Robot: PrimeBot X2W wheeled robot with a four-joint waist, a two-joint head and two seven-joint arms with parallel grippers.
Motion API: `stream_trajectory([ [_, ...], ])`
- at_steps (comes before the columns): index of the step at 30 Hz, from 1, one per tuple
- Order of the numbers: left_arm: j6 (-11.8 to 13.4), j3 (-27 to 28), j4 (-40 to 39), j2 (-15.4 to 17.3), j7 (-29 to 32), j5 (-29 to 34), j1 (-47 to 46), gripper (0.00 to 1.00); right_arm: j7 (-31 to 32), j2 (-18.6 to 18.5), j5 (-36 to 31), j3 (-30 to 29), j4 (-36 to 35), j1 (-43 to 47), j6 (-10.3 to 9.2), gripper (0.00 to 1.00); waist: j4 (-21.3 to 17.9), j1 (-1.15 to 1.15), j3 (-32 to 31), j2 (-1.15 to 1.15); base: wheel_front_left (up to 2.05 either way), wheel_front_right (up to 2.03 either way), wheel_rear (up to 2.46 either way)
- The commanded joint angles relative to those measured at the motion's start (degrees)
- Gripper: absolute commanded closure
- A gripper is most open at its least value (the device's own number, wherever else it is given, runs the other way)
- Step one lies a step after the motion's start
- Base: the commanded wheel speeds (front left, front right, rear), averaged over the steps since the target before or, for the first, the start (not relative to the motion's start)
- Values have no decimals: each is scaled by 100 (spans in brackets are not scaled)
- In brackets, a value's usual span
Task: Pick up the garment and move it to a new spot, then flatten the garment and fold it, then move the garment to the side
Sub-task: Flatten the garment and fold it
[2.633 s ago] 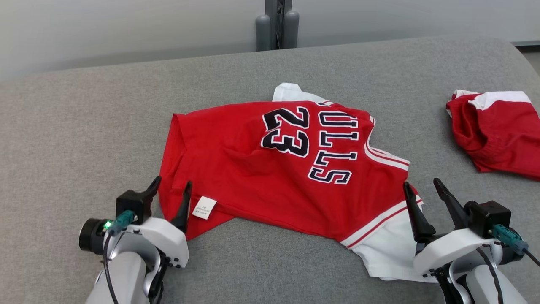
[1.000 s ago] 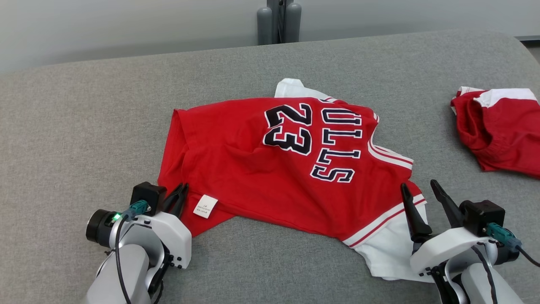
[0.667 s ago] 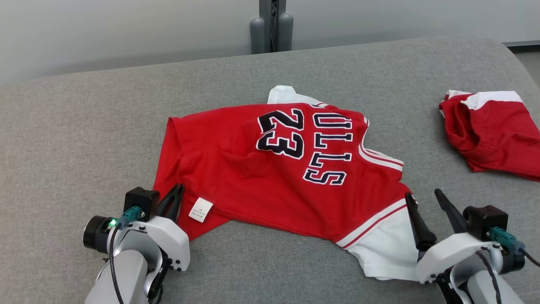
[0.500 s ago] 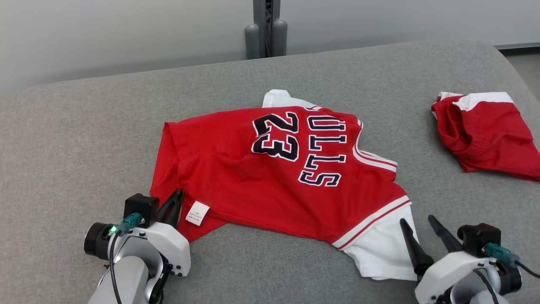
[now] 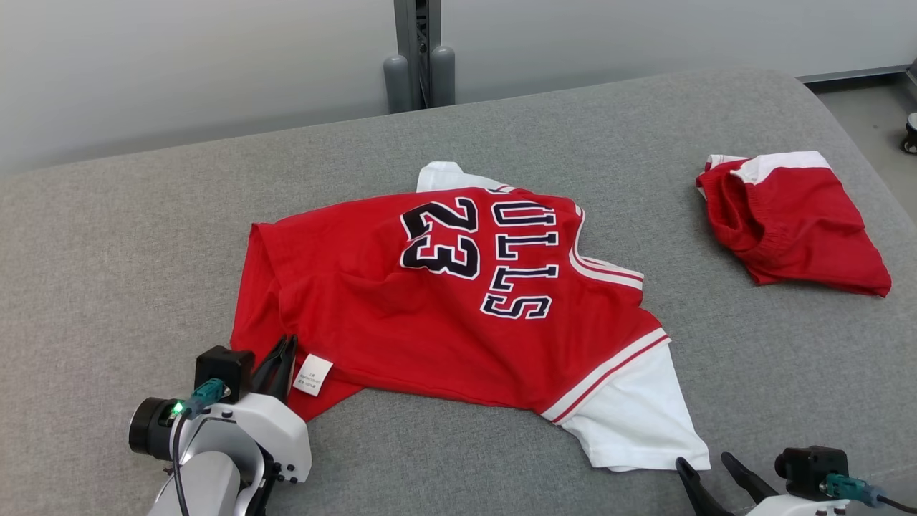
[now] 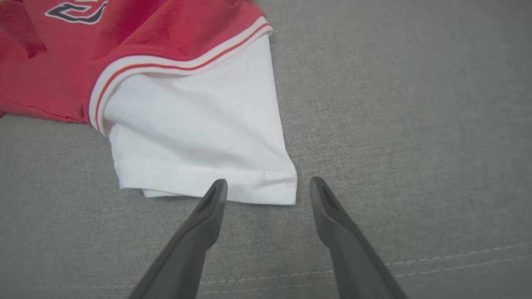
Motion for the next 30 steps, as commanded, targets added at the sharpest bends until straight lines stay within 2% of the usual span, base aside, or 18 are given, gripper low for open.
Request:
stream_trajectory([
  [1,36,7,-29,57,-19,-48,22,100,4,25,-40,-59,-50,70,1,0,-20,0,-5,0,0,0,0],
  [17,73,-88,-147,140,35,-82,-54,100,-119,139,-173,-291,189,-152,1,0,71,0,81,0,0,0,0],
  [30,120,-157,-290,227,110,-101,-119,100,-247,213,12,-148,673,-342,1,0,153,0,220,0,0,0,0],
])
